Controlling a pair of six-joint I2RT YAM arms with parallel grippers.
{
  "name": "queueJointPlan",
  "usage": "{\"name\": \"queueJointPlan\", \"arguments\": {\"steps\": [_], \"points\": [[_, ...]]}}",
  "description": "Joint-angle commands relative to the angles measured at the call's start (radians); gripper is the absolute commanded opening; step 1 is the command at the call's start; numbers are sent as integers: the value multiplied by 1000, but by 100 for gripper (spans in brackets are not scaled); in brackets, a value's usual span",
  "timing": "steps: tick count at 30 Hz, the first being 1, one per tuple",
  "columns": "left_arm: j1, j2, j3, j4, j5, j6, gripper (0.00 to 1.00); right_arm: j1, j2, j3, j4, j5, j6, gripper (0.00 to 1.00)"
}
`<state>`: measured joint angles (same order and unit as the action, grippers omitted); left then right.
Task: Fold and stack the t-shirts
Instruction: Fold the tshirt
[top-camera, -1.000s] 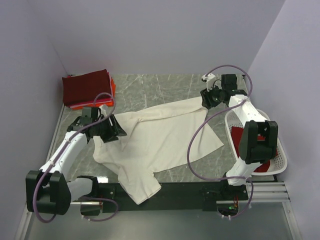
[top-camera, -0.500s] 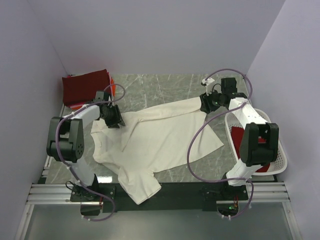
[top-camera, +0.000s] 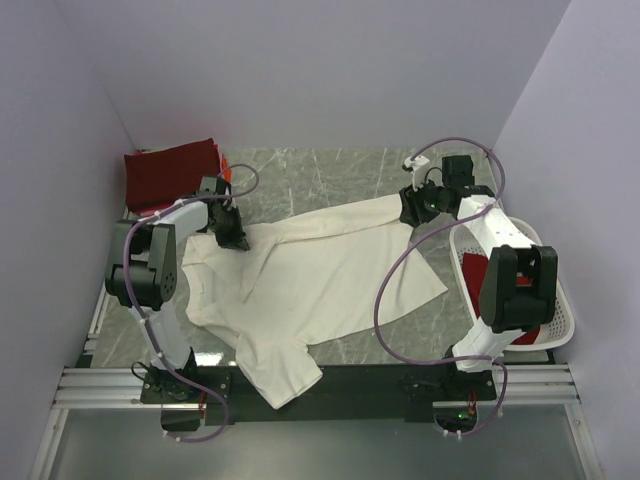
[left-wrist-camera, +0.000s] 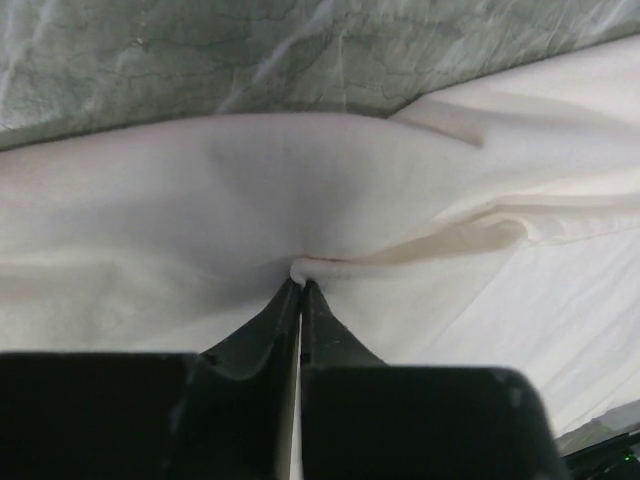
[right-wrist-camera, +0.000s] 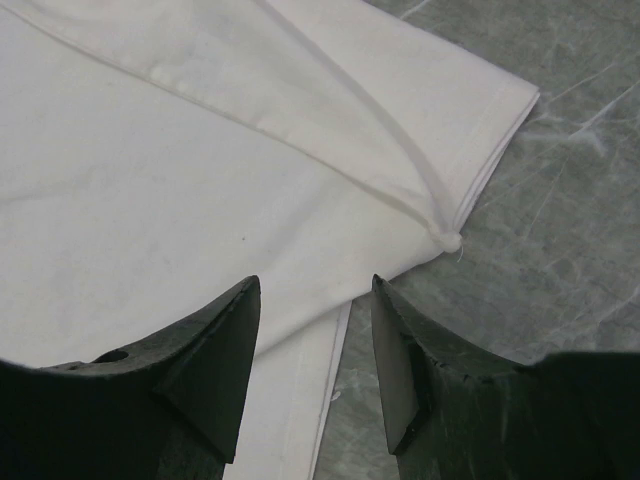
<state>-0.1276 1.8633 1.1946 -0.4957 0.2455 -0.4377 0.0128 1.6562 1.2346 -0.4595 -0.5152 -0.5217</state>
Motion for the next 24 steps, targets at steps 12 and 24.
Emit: {"name": "queueJointPlan", "arguments": {"steps": [12, 24], "points": [[-93, -179, -61, 2, 318, 36, 1, -43, -42, 3, 12, -17, 2, 55], [-362, -255, -40, -98, -4, 18, 54, -53, 34, 83, -19, 29, 5, 56]]}}
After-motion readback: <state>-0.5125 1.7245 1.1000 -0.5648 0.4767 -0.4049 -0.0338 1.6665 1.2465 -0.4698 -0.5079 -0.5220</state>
